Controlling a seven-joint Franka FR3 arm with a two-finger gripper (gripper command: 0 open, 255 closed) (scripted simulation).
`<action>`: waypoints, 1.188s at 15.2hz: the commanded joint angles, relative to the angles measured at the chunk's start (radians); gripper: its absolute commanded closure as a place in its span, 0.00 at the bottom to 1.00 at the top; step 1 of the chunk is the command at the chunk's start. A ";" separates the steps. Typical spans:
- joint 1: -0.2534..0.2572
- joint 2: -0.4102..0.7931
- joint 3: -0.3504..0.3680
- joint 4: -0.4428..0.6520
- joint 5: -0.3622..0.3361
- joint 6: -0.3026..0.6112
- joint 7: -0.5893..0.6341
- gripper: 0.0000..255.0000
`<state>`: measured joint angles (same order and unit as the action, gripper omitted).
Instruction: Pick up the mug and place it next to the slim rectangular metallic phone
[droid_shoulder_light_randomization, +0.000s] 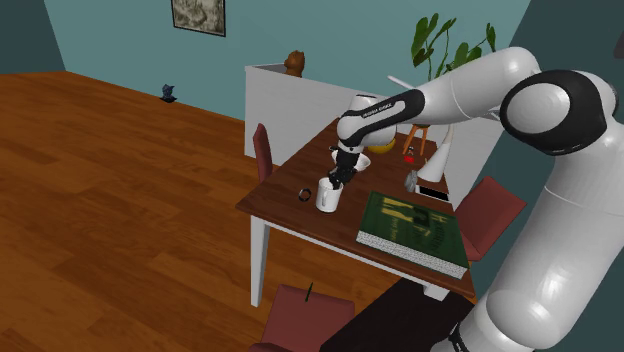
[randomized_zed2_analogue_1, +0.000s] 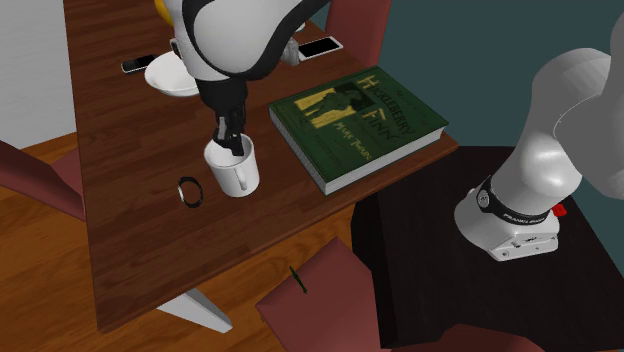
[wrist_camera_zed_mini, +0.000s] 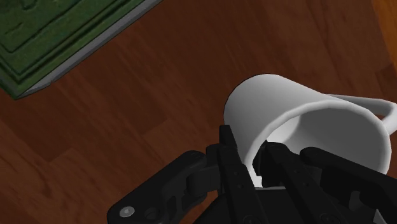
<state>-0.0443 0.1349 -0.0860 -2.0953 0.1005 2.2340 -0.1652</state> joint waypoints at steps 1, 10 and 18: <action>0.000 -0.012 0.000 0.012 -0.003 -0.024 0.004 1.00; 0.001 -0.065 -0.002 0.073 -0.015 -0.137 0.017 1.00; 0.001 -0.098 -0.003 0.143 -0.023 -0.239 0.027 1.00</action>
<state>-0.0437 0.0405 -0.0888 -1.9639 0.0787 2.0097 -0.1396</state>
